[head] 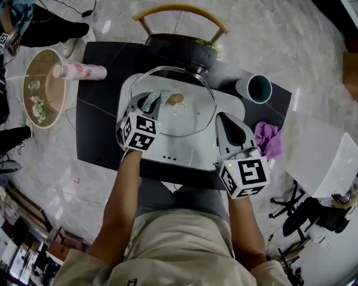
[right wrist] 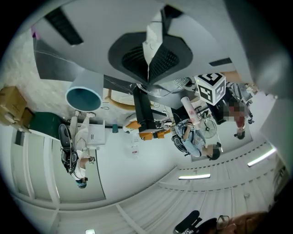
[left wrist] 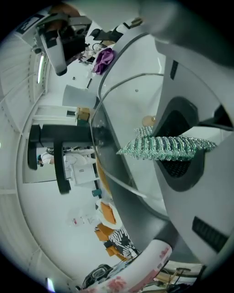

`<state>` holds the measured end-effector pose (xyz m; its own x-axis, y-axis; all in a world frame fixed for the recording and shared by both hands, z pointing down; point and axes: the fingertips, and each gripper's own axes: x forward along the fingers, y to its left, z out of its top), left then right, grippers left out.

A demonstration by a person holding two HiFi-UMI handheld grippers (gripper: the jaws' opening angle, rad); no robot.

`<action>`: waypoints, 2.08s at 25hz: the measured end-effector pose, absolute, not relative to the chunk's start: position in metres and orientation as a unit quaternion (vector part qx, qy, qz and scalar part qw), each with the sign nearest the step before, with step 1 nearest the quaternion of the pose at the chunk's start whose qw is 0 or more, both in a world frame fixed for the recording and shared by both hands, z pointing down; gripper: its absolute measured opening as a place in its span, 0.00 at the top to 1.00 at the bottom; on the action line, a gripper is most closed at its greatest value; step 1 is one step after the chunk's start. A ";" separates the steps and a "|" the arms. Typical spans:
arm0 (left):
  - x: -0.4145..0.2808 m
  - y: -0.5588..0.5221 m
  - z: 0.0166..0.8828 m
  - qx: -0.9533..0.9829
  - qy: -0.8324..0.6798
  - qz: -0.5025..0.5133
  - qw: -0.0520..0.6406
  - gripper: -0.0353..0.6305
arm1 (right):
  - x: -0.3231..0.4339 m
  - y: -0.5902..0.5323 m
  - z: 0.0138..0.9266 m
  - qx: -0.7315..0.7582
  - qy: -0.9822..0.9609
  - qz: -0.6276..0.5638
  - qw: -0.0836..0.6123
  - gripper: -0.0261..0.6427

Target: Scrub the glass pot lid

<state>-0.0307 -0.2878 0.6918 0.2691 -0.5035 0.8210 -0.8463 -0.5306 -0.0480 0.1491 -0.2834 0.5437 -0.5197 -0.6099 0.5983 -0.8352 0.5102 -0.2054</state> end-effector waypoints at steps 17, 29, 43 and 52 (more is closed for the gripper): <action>0.126 -0.266 0.707 0.826 -0.316 0.442 0.151 0.82 | 0.197 -0.270 0.542 0.456 -0.826 0.245 0.226 0.92; 0.122 -0.261 0.703 0.830 -0.308 0.441 0.146 0.81 | 0.195 -0.268 0.539 0.451 -0.829 0.241 0.228 0.92; -0.045 -0.253 0.722 0.759 -0.391 0.499 0.152 0.81 | 0.152 -0.258 0.542 0.425 -0.841 0.234 0.239 0.92; -0.059 -0.252 0.715 0.749 -0.395 0.517 0.121 0.82 | 0.130 -0.251 0.535 0.411 -0.850 0.224 0.241 0.92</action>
